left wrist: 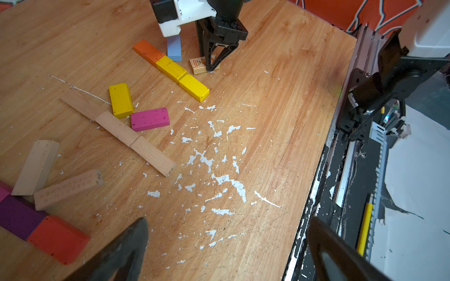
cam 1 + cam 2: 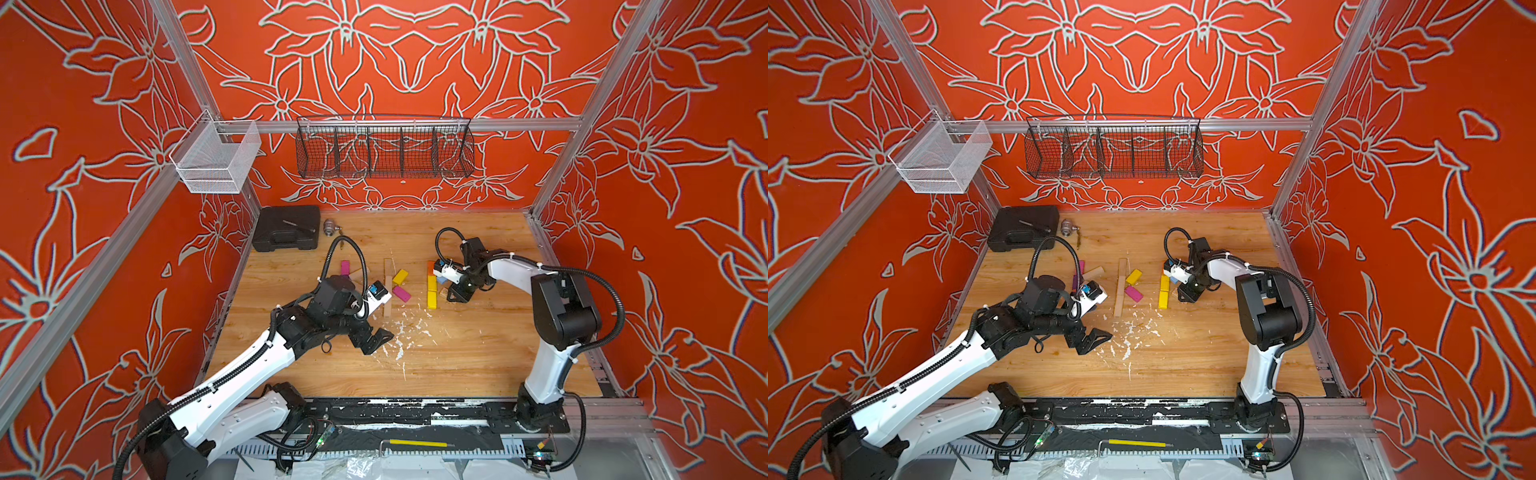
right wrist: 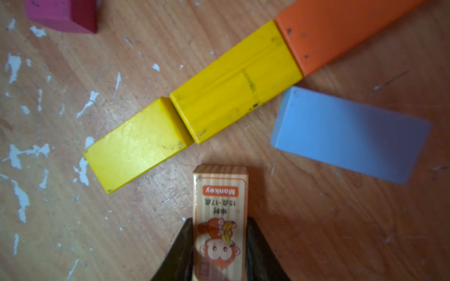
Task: Assemble the letter k with building blocks
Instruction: Assemble the building block at the center of the board.
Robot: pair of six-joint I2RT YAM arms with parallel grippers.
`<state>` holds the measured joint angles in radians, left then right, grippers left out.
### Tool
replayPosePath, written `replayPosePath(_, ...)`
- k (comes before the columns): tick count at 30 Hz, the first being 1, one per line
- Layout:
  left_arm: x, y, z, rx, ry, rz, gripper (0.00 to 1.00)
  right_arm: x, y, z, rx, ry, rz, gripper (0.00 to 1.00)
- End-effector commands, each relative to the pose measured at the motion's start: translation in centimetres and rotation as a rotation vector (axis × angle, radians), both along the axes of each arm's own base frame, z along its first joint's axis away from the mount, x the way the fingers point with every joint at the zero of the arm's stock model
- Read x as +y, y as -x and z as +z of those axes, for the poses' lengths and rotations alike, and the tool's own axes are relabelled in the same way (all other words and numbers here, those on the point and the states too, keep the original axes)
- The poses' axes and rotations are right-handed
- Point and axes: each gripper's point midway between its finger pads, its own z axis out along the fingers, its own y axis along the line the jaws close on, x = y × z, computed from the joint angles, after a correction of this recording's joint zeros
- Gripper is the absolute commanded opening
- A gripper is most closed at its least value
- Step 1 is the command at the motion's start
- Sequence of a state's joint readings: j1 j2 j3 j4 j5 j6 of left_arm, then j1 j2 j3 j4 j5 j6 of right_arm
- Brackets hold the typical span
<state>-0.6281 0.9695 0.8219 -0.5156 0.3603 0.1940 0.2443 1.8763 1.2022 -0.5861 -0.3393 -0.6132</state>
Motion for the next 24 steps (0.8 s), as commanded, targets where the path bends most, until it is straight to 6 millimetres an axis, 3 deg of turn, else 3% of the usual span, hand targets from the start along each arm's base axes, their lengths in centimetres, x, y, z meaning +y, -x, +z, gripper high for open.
replayPosePath(1, 0.3, 0.1, 0.1, -0.007, -0.004, -0.001, 1.00, 0.2, -0.7, -0.2, 0.001, 0.004, -0.027, 0.27)
replayPosePath(10, 0.3, 0.1, 0.1, -0.007, -0.006, -0.001, 1.00, 0.7, -1.0, -0.2, 0.011, -0.023, -0.036, 0.34)
replayPosePath(19, 0.4, 0.0, 0.1, -0.008, -0.005, 0.002, 1.00, 0.8, -1.0, 0.4, -0.006, -0.030, -0.040, 0.46)
replayPosePath(24, 0.4, 0.0, 0.2, -0.012, -0.005, 0.001, 1.00, 0.5, -0.7, 0.8, -0.023, -0.019, -0.033, 0.47)
